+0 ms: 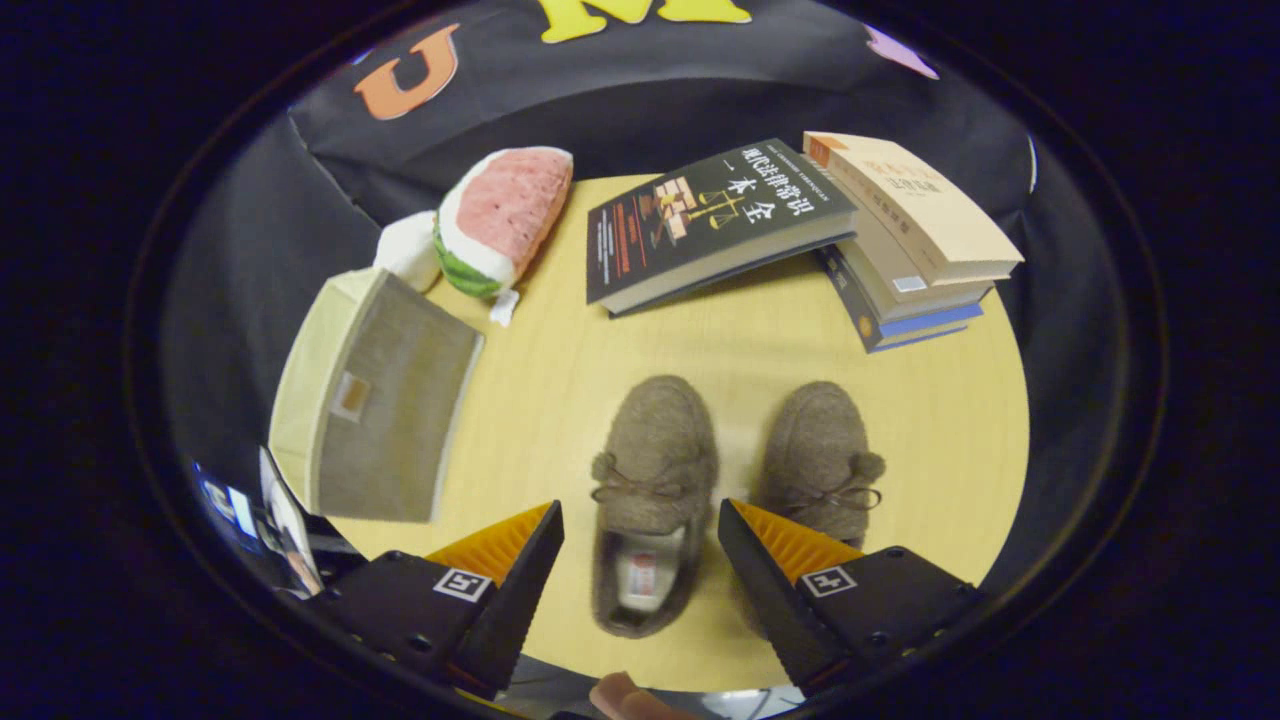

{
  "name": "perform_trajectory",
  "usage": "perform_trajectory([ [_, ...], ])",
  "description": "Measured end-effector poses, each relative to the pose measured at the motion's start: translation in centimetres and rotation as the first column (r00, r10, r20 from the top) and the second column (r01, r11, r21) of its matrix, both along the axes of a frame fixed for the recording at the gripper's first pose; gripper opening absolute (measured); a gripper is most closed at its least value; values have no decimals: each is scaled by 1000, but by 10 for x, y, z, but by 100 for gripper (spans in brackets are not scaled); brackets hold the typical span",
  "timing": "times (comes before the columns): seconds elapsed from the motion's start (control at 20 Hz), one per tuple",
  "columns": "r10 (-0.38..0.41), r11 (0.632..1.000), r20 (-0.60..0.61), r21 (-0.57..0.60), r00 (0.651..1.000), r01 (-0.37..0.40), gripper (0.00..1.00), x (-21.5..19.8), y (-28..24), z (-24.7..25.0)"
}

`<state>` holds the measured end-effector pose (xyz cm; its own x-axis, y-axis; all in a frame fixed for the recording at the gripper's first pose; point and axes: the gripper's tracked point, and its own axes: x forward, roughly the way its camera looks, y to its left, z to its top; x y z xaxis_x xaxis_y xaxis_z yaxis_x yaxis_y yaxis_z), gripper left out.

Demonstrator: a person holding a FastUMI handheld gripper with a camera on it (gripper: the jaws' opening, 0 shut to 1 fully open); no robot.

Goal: Open the storage box then place both shoes into the box .Put the left shoe in first, then the right shoe, with the right side of both shoes facing outward in a uniform manner.

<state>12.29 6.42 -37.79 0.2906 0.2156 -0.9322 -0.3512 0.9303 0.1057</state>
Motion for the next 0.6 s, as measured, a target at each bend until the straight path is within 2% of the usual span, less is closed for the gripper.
perform_trajectory([
  [0.15, 40, 993, 0, -107, 999, -40, 95, -8, -21, -22],
  [0.25, 26, 991, -19, -127, 999, -28, 96, -12, -22, -34],
  [0.45, -30, 978, -16, -206, 999, 27, 86, -8, -31, -56],
  [0.6, -74, 980, -90, -193, 993, 55, 45, -18, -26, -74],
])
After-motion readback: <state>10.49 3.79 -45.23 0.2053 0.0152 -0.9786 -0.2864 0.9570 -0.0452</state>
